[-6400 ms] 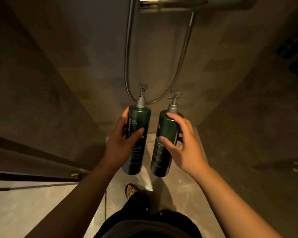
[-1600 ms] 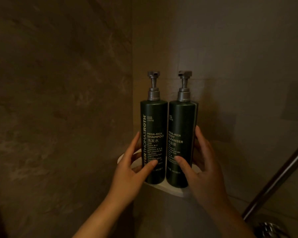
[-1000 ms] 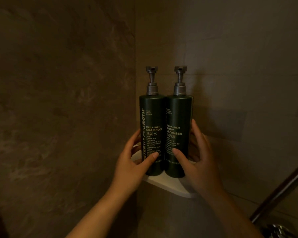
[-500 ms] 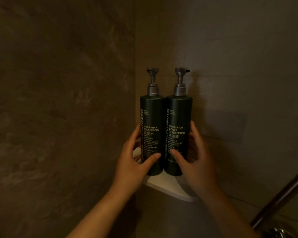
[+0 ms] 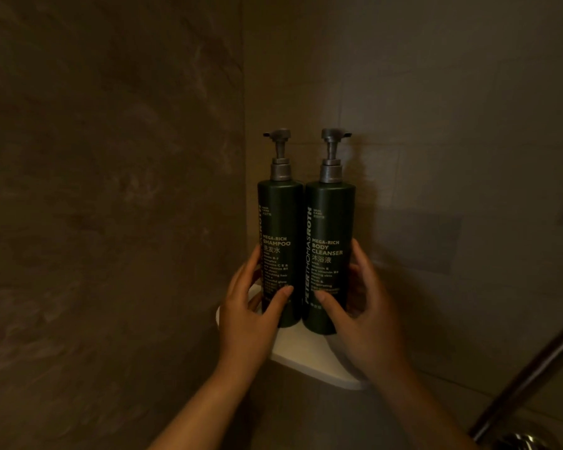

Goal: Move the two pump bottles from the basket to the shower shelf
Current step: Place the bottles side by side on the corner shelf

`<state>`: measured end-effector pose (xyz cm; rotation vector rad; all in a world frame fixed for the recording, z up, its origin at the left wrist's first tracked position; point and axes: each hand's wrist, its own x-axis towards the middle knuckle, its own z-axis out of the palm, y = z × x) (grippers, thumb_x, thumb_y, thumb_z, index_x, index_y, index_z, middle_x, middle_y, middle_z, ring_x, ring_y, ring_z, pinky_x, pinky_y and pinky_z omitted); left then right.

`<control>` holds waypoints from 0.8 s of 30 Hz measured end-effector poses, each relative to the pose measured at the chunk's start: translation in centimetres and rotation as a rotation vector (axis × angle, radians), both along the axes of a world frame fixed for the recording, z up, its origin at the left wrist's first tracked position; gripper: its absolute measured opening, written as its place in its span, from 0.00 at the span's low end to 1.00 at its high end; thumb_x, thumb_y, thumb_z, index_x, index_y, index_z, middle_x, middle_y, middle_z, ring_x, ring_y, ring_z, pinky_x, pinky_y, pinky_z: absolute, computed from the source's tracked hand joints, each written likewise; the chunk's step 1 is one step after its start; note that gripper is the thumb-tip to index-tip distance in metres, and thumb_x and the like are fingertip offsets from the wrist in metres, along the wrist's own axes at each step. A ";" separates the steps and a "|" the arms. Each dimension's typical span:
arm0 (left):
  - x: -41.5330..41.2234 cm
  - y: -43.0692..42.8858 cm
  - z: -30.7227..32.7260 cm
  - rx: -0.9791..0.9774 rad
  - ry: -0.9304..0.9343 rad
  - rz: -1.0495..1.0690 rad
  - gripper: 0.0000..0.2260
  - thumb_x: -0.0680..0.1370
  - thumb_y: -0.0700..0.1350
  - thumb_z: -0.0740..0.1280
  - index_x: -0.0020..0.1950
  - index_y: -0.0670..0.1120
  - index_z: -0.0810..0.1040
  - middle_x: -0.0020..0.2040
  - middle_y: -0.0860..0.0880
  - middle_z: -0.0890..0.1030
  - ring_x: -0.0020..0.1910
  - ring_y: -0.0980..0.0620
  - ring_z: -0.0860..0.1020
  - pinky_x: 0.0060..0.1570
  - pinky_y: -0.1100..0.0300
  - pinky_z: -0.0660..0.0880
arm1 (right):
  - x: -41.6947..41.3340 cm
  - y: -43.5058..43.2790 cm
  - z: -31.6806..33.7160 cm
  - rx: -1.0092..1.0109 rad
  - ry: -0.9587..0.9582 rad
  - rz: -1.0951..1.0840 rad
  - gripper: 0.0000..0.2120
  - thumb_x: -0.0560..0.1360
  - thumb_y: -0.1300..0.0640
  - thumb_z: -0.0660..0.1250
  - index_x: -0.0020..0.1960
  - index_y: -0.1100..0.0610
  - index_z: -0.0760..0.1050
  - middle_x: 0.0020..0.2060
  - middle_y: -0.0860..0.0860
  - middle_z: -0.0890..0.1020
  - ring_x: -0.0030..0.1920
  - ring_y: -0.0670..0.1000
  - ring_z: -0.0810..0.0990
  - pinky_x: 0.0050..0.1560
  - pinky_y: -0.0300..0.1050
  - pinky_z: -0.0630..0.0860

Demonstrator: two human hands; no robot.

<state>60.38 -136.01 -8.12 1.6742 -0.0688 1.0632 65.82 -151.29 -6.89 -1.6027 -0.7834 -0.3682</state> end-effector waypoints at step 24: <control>0.6 2.4 0.9 0.265 0.052 -0.006 0.38 0.71 0.47 0.71 0.72 0.68 0.53 0.68 0.63 0.62 0.68 0.57 0.66 0.63 0.54 0.69 | -1.0 0.4 0.3 -0.120 -0.051 -0.137 0.46 0.68 0.55 0.73 0.74 0.38 0.48 0.70 0.45 0.66 0.69 0.44 0.66 0.65 0.58 0.71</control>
